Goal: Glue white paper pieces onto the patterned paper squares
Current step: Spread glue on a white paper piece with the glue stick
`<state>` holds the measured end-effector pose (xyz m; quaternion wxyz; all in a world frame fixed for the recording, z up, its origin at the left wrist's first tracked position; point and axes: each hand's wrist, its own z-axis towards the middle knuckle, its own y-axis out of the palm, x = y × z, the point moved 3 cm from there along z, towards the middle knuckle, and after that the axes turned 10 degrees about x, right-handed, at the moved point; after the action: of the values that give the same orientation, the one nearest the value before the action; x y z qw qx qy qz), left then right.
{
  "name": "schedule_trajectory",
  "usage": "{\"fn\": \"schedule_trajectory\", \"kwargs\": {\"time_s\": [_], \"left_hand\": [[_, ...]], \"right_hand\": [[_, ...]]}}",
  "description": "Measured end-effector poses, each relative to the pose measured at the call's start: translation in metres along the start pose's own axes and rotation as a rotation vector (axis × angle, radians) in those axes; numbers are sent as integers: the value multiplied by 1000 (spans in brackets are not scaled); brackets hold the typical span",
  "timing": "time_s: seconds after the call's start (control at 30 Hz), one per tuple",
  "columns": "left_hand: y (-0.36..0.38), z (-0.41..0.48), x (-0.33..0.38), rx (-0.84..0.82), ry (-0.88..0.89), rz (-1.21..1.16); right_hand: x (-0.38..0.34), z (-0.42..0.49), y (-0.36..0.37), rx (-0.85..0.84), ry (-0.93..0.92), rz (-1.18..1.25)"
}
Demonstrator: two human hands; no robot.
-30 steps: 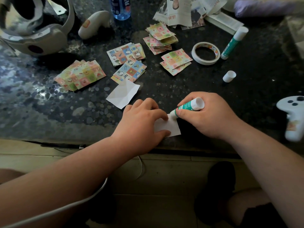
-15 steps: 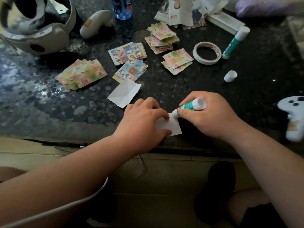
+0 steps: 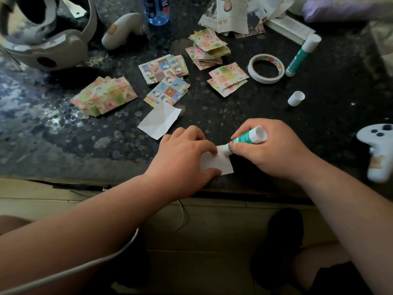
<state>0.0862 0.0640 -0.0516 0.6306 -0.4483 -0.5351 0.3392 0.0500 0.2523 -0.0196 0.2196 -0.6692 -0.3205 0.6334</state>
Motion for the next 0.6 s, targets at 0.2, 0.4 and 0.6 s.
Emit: {"fn": "schedule_trajectory", "kwargs": {"time_s": [0.2,0.4,0.6], "left_hand": [[-1,1,0,-19,-6,6],[-2,0,0,-33,-9,10],[-2,0,1,-34,-9,14]], "right_hand": [[-2,-5,5,-66,-39,-36],[-4,-3,3,-131,-27,-71],[-1,-3,1,-73,-23,-37]]}}
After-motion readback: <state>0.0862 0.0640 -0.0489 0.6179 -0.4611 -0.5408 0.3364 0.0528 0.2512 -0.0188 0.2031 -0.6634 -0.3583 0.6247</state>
